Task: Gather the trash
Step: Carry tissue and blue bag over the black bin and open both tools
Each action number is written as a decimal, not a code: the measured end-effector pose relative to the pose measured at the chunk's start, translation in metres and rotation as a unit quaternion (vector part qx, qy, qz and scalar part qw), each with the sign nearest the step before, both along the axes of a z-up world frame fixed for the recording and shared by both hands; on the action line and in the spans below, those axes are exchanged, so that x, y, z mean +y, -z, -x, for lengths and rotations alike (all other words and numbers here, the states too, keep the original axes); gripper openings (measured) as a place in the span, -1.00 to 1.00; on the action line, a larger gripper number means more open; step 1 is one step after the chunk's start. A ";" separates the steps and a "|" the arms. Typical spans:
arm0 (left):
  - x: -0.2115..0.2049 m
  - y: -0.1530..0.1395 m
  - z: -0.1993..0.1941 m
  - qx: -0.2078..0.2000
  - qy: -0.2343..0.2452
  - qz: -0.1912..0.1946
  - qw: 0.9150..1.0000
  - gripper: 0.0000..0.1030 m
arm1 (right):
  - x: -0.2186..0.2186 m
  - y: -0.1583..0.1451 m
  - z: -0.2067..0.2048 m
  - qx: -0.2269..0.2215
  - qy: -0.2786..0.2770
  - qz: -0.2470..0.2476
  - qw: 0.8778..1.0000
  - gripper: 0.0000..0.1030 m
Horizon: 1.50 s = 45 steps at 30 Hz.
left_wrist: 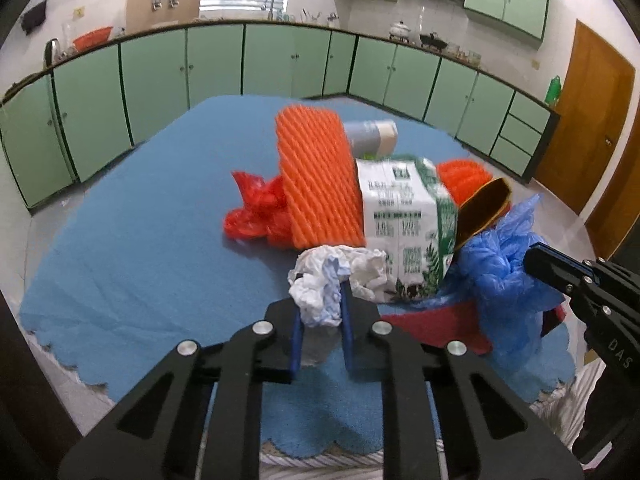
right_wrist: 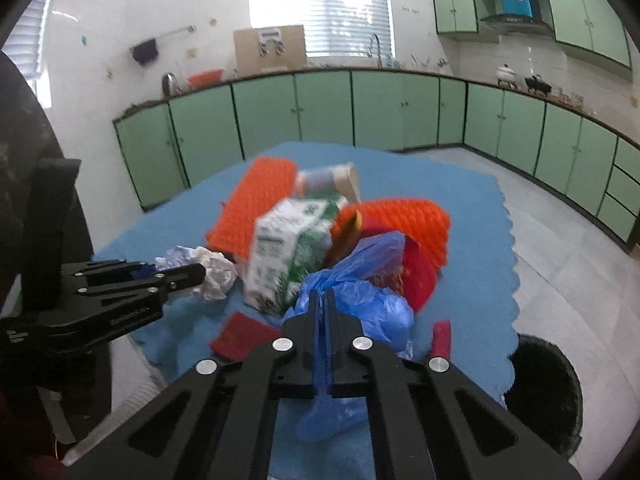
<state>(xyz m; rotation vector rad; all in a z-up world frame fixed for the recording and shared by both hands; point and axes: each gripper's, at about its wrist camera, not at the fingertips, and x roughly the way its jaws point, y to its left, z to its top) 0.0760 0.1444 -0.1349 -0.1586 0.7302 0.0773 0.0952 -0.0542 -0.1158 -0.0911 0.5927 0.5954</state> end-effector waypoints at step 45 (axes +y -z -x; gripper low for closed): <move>-0.253 -0.050 -0.083 -0.108 0.271 0.060 0.955 -0.73 | -0.253 -0.057 -0.004 -0.059 0.257 -0.077 0.962 -0.96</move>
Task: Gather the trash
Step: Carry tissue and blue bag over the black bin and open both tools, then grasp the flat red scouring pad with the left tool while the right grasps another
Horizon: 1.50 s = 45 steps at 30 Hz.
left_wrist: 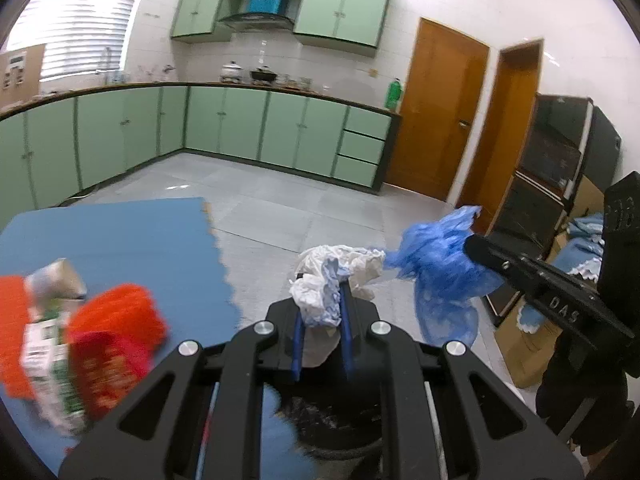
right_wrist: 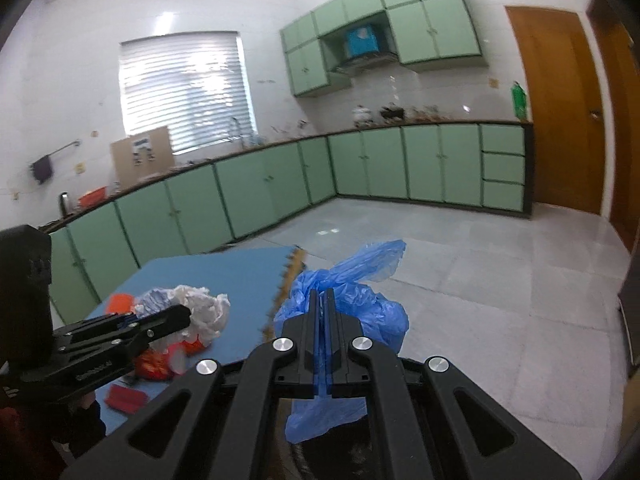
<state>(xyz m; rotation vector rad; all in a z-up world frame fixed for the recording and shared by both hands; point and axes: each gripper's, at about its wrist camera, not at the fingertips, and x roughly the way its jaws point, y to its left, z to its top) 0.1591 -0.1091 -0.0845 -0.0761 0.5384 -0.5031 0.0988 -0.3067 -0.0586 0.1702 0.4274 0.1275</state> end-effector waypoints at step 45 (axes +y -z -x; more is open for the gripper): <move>0.016 -0.003 0.002 -0.009 -0.051 -0.036 0.998 0.44 | -0.001 0.030 0.004 -0.003 0.083 -0.018 0.996 0.86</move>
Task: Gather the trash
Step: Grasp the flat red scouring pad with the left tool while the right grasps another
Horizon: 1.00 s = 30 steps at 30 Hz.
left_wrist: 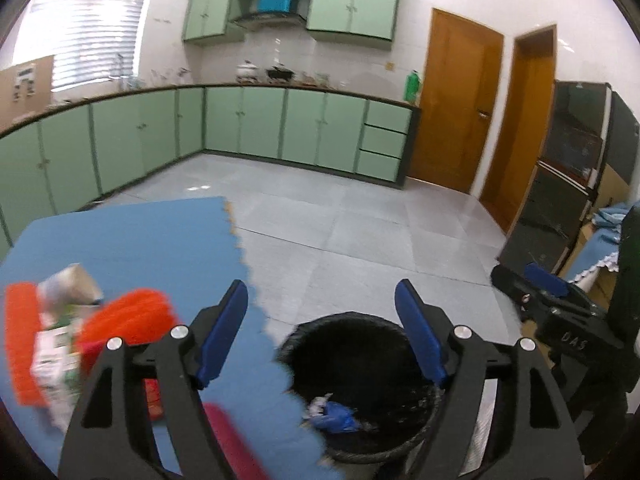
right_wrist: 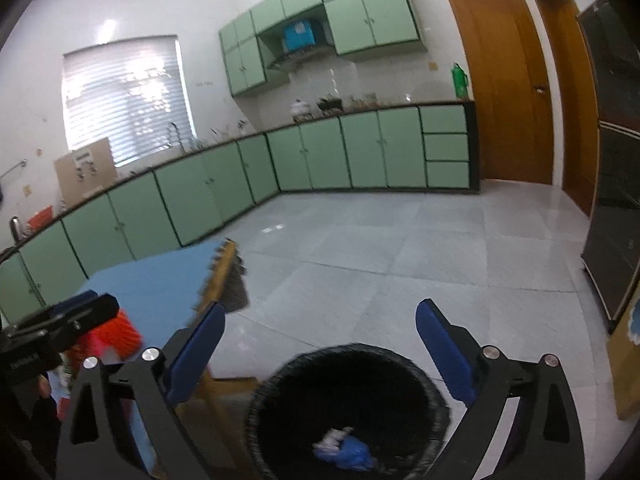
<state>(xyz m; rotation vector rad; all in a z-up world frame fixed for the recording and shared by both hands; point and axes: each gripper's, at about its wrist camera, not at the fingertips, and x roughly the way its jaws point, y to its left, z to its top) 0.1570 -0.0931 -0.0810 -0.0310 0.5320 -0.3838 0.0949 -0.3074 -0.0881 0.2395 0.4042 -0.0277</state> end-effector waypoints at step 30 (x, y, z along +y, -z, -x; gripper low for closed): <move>0.164 0.056 0.084 0.051 -0.185 -0.027 0.981 0.53 | 0.184 0.054 0.016 0.034 -0.156 0.046 0.986 0.74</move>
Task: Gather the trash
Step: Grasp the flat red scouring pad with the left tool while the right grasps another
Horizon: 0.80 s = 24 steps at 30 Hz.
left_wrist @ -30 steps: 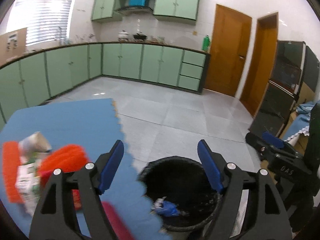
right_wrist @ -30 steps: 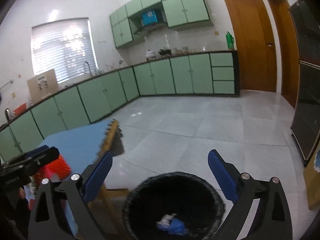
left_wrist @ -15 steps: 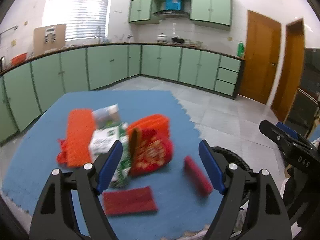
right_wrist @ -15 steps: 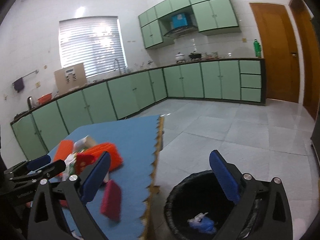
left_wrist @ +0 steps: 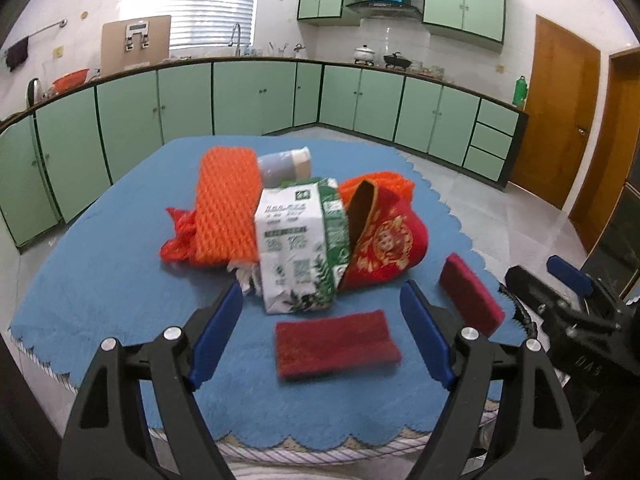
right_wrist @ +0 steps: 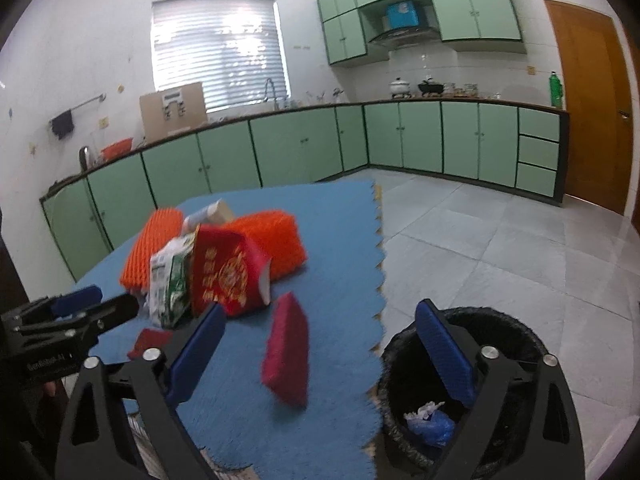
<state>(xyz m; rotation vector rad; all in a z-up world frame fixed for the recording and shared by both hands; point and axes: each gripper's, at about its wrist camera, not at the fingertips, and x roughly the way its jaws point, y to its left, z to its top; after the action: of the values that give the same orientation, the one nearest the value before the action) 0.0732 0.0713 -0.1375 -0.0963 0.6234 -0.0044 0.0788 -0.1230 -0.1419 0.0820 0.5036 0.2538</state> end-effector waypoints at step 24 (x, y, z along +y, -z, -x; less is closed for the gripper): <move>-0.013 0.030 -0.010 0.065 0.008 0.022 0.998 0.64 | 0.006 0.025 -0.011 0.047 -0.057 0.010 0.997 -0.74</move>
<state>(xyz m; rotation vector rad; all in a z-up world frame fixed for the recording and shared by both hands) 0.0837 0.0579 -0.1670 -0.1357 0.7534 -0.0268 0.0901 -0.1168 -0.1674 0.0453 0.6045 0.3567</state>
